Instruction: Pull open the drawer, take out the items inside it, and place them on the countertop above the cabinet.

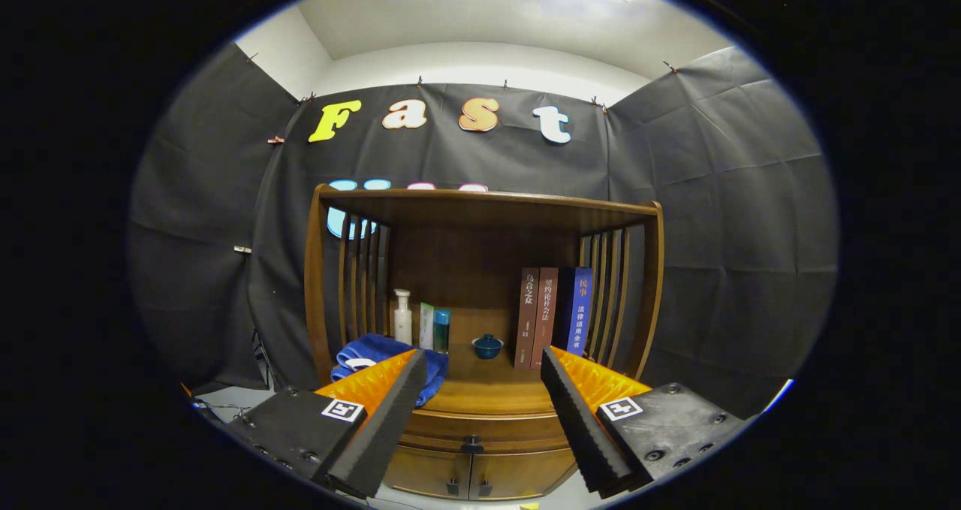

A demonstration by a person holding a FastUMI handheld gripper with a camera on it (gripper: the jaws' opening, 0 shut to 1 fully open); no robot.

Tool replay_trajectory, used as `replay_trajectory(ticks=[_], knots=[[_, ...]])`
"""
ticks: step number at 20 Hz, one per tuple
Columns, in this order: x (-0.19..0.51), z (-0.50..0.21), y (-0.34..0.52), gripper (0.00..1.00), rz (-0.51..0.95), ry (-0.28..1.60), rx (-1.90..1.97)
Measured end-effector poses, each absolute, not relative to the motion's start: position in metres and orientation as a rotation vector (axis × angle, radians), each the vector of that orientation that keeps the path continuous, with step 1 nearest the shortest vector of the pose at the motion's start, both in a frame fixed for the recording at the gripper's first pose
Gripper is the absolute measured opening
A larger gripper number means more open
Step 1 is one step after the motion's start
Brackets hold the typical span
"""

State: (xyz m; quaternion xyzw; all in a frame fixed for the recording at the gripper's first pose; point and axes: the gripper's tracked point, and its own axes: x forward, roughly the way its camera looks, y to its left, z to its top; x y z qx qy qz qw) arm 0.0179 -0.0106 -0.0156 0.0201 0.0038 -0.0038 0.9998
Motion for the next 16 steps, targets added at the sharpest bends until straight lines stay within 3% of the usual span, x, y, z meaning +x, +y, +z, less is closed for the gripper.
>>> replay_trajectory(ticks=[16], knots=[[0.072, -0.197, 0.014, 0.99, 0.045, 0.232, 0.034]])
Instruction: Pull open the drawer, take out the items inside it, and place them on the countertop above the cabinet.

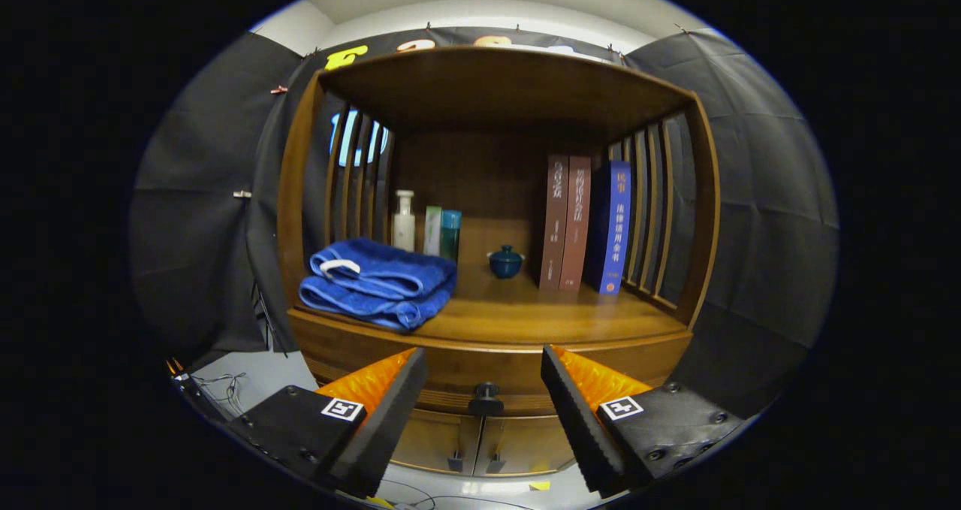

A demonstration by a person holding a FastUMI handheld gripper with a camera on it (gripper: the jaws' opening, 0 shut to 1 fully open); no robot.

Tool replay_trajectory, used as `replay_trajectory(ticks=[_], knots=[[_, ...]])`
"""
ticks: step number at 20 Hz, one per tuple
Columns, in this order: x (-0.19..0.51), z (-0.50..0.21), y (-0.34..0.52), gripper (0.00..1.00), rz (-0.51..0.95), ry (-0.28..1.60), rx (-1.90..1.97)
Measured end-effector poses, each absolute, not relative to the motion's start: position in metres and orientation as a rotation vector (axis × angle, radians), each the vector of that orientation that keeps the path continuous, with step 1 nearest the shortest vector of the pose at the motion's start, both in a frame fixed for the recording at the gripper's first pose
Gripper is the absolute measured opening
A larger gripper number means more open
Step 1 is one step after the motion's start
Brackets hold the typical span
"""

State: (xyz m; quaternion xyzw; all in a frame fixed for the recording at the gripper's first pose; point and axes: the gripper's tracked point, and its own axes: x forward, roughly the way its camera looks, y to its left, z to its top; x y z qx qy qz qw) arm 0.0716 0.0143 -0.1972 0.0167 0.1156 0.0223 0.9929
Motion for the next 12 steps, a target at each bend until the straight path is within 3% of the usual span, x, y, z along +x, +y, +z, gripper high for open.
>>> replay_trajectory(ticks=[9, 12], knots=[[0.113, -0.285, 0.014, 0.98, 0.03, 0.369, 0.077], [0.119, -0.308, 0.015, 0.83, 0.023, 0.423, 0.087]])
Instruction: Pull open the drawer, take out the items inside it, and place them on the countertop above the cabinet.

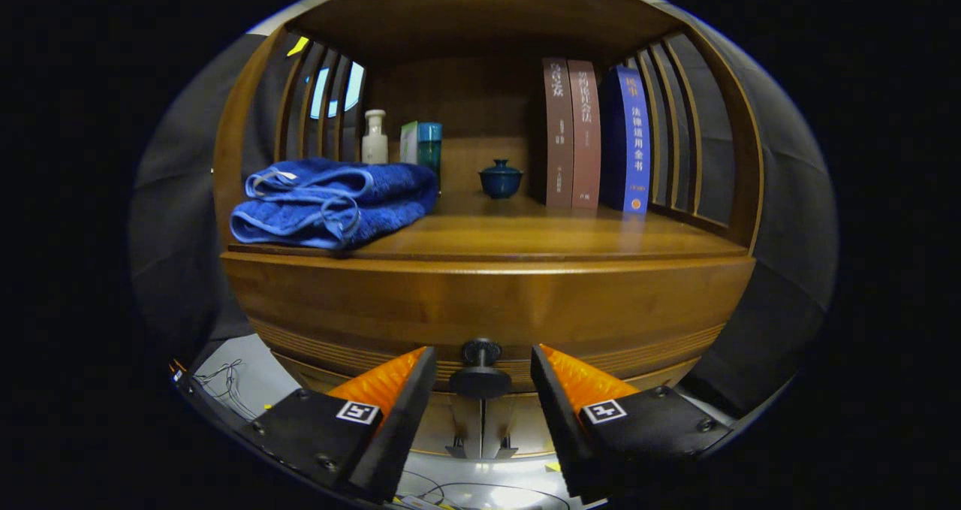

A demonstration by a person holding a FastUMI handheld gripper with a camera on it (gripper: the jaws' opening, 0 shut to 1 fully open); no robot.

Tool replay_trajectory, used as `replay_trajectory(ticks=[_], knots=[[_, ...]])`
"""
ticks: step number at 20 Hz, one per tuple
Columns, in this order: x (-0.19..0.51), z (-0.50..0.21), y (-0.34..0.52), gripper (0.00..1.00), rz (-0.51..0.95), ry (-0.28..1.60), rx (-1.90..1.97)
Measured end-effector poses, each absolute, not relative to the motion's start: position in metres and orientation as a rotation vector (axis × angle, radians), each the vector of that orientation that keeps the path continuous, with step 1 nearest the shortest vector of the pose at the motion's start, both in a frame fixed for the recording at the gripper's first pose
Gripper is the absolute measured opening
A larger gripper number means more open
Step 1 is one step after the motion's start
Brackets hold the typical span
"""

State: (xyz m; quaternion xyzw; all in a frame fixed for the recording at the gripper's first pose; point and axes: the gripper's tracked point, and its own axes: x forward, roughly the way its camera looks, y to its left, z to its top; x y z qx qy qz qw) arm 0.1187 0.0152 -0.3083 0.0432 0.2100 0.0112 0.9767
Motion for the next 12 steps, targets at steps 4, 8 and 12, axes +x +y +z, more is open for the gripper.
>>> replay_trajectory(ticks=[4, 8, 12], knots=[[0.12, -0.327, 0.019, 0.55, 0.032, 0.462, 0.103], [0.119, -0.322, 0.019, 0.4, 0.034, 0.465, 0.129], [0.119, -0.321, 0.019, 0.4, 0.031, 0.464, 0.149]])
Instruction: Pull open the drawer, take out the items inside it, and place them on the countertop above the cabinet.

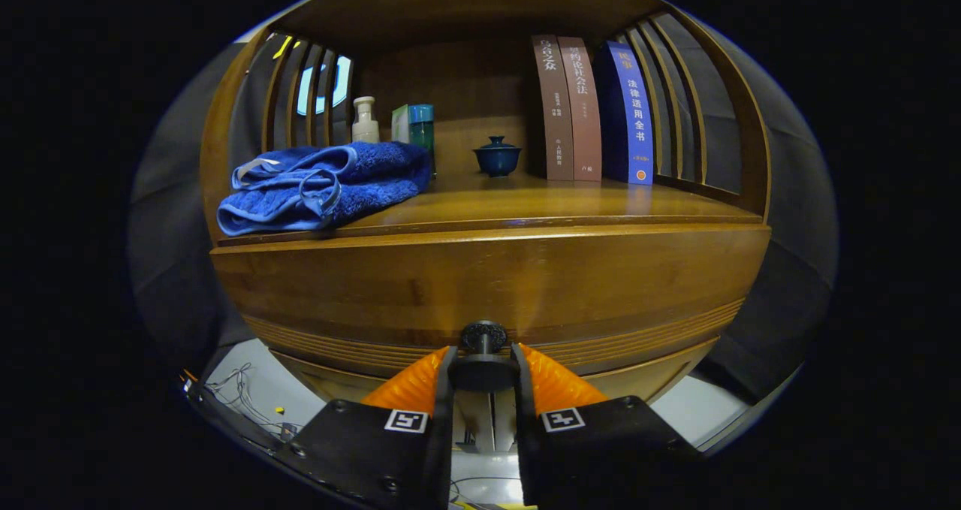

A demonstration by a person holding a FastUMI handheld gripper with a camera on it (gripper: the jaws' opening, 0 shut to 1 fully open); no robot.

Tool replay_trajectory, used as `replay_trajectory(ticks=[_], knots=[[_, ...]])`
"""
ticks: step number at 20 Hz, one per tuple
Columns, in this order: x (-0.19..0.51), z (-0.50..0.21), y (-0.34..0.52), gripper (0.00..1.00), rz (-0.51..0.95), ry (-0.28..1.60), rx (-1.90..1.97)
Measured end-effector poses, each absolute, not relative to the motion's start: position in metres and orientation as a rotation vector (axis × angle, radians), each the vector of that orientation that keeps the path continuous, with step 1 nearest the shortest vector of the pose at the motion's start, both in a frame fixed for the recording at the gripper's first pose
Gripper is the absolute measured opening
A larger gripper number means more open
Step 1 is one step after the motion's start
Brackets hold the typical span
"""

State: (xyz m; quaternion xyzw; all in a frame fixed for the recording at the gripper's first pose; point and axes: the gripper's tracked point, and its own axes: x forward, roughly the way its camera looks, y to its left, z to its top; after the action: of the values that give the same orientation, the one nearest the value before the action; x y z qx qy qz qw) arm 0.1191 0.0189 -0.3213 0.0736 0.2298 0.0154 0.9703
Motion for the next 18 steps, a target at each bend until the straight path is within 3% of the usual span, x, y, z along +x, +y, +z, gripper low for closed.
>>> replay_trajectory(ticks=[6, 18], knots=[[0.094, -0.318, 0.017, 0.4, 0.042, 0.497, 0.126], [-0.023, -0.304, 0.009, 0.4, 0.052, 0.578, 0.152]])
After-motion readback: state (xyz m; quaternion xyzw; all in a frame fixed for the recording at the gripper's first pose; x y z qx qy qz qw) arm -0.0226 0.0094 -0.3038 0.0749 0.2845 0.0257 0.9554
